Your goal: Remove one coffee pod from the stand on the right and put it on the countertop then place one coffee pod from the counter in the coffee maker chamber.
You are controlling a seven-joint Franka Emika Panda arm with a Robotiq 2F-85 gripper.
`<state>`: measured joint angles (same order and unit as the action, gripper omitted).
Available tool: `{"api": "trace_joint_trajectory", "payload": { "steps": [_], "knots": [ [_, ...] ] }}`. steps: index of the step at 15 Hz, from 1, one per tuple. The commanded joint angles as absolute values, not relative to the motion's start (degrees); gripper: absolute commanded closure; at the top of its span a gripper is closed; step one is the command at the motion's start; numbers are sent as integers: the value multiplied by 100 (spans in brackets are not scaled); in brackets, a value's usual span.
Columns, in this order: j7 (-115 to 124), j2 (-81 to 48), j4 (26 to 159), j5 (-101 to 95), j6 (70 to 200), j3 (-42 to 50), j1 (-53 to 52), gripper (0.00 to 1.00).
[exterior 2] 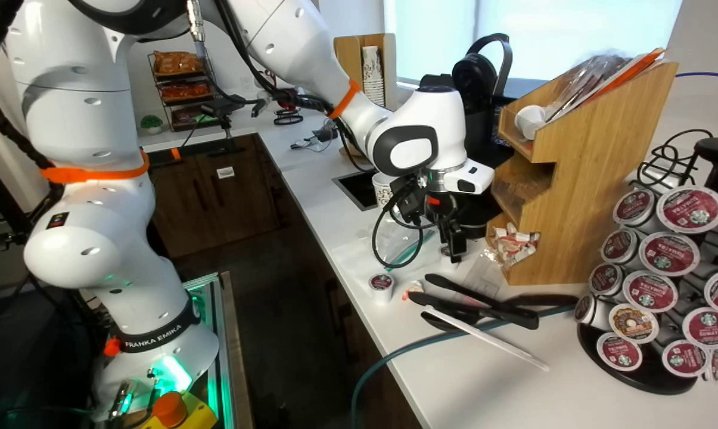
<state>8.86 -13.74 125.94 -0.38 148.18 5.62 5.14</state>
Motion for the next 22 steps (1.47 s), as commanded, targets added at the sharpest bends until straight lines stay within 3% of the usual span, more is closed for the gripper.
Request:
{"api": "trace_joint_trajectory", "payload": {
  "steps": [1, 4, 10, 16, 22],
  "knots": [
    [894, -1526, 12448, 83, 14843, 560, 487, 50],
    [926, -1435, 12488, 12, 14785, 596, 476, 72],
    [363, -405, 13301, 20, 14745, 703, 678, 72],
    [-2287, 1333, 14317, 1387, 14980, 835, 757, 72],
    [-3796, 2811, 14161, 1674, 14259, 1562, 230, 72]
  ]
}}
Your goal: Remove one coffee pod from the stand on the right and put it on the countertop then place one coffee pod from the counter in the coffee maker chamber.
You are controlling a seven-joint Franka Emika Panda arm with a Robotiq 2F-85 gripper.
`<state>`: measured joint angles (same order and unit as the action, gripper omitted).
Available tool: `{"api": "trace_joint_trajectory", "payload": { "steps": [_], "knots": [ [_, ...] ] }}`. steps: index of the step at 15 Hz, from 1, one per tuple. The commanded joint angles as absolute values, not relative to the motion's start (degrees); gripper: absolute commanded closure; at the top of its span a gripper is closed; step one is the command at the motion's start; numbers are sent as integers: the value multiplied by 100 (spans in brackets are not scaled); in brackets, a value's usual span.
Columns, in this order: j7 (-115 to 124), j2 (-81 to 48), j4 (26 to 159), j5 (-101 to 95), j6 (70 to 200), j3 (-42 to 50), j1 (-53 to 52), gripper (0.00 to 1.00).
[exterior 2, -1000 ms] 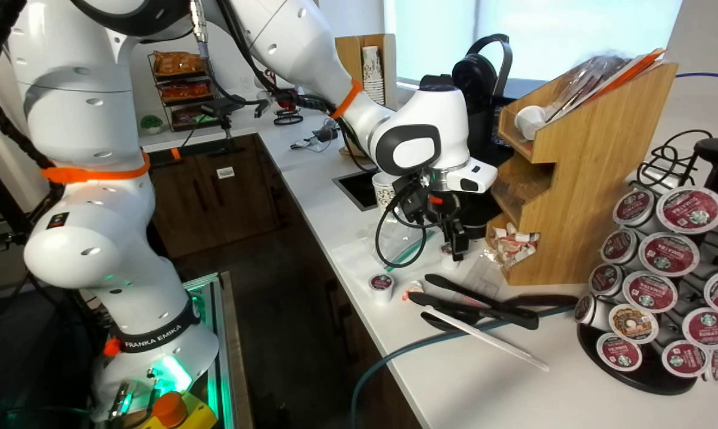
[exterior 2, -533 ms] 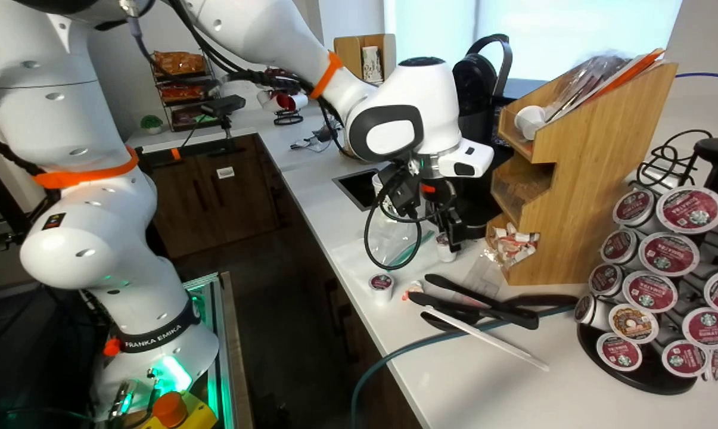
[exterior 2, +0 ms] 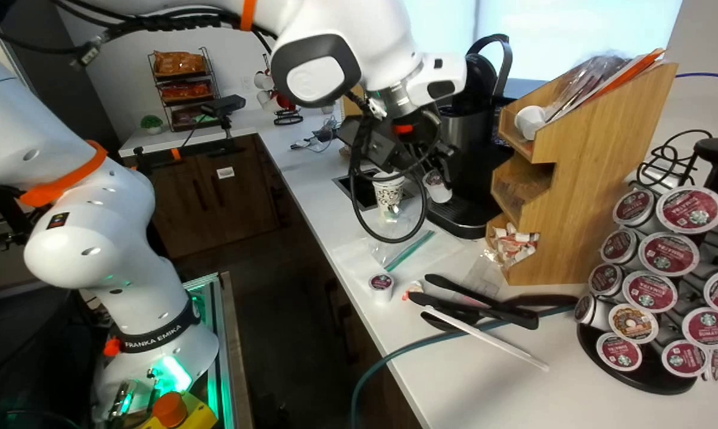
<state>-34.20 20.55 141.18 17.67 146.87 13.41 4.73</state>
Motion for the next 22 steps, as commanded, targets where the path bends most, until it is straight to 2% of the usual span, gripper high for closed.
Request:
{"api": "trace_joint_trajectory", "payload": {
  "steps": [1, 2, 3, 9, 10, 13, 21, 22],
  "knots": [
    [-3660, 2995, 14018, 1562, 14142, 1508, 214, 72],
    [-3555, 3093, 13813, 1390, 13834, 1445, 211, 72],
    [-3542, 2777, 13971, 1502, 14289, 1572, 183, 47],
    [-3525, 3103, 13804, 1365, 13943, 1525, 114, 47],
    [-3480, 2988, 13661, 1445, 14053, 1506, 56, 72],
    [-3478, 2491, 12806, 1417, 14210, 1353, -279, 72],
    [-3513, 1190, 10744, 1560, 12410, 959, -680, 72],
    [-3531, 1528, 11181, 1489, 12819, 862, -572, 47]
  ]
}}
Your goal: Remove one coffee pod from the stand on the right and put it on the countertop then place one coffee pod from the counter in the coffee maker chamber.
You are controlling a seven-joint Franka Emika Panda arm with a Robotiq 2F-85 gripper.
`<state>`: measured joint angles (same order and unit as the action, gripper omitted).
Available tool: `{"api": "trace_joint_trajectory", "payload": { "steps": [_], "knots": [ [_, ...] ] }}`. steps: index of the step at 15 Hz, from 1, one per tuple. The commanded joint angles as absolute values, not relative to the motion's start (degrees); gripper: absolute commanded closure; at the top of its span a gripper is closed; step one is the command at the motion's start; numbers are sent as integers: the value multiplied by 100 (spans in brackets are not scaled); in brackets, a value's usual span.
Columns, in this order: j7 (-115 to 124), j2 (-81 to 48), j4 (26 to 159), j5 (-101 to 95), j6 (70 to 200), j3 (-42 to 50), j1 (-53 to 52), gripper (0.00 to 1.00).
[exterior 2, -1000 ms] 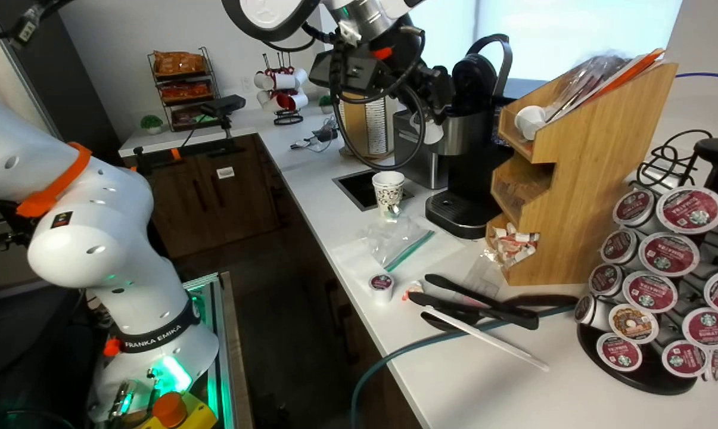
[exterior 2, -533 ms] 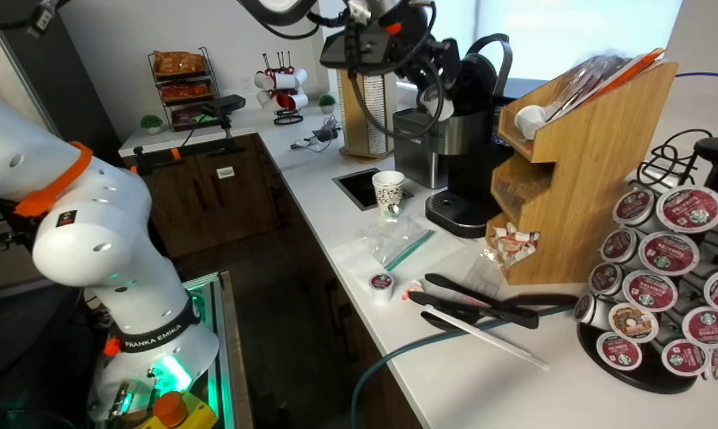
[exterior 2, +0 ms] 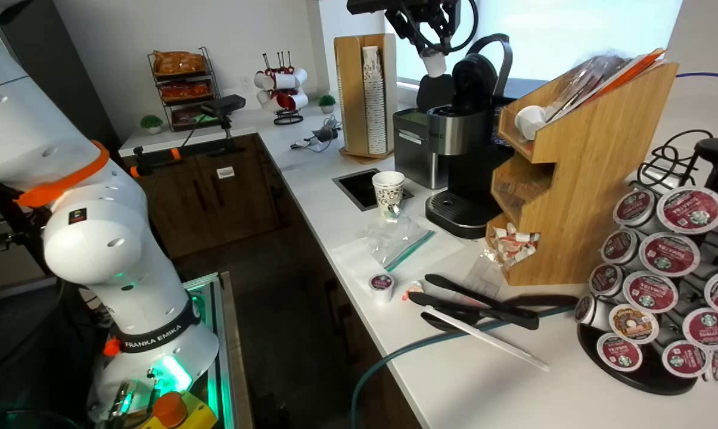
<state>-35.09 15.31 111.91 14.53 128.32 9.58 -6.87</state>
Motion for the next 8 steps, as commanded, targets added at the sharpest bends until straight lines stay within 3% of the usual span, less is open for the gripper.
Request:
{"api": "trace_joint_trajectory", "payload": {
  "steps": [1, 3, 4, 8],
  "knots": [
    [-3532, 1382, 11024, 1514, 12694, 821, -556, 47],
    [-3532, 1220, 10867, 1522, 12632, 800, -533, 47],
    [-3532, 1191, 10837, 1523, 12627, 801, -527, 72],
    [-1978, 941, 10768, 1230, 12950, 359, -459, 72]
  ]
}}
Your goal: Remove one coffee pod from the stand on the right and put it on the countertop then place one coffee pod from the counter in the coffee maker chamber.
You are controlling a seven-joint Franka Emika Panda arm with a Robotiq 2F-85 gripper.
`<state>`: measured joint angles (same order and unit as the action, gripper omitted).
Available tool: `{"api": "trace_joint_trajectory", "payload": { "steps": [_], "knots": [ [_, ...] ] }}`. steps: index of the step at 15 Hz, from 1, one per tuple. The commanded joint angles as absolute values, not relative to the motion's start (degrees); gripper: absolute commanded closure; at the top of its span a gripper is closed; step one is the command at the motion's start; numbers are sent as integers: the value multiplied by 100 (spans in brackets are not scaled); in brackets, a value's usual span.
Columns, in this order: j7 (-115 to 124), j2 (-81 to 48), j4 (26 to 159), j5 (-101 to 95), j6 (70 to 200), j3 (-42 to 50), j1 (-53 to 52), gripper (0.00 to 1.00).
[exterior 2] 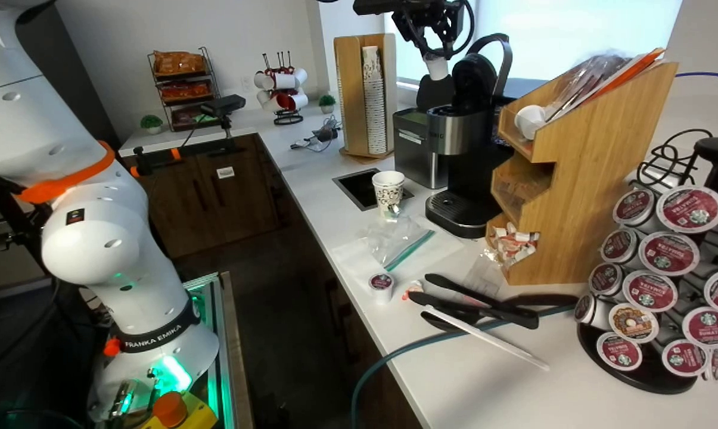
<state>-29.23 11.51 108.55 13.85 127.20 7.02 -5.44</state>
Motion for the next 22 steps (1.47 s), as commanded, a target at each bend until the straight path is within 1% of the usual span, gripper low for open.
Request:
{"api": "trace_joint_trajectory", "payload": {
  "steps": [1, 6, 9, 12, 17, 22],
  "knots": [
    [-1703, 874, 10724, 1227, 12947, 269, -466, 72],
    [390, 516, 10664, 247, 13516, -182, -309, 72],
    [1234, 174, 10440, -515, 13311, -239, -221, 72],
    [1573, -150, 10193, -926, 13200, -252, -277, 72],
    [1532, -495, 9810, -1017, 13154, -264, -391, 72],
    [1353, -613, 9516, -811, 12463, -317, -437, 72]
  ]
}}
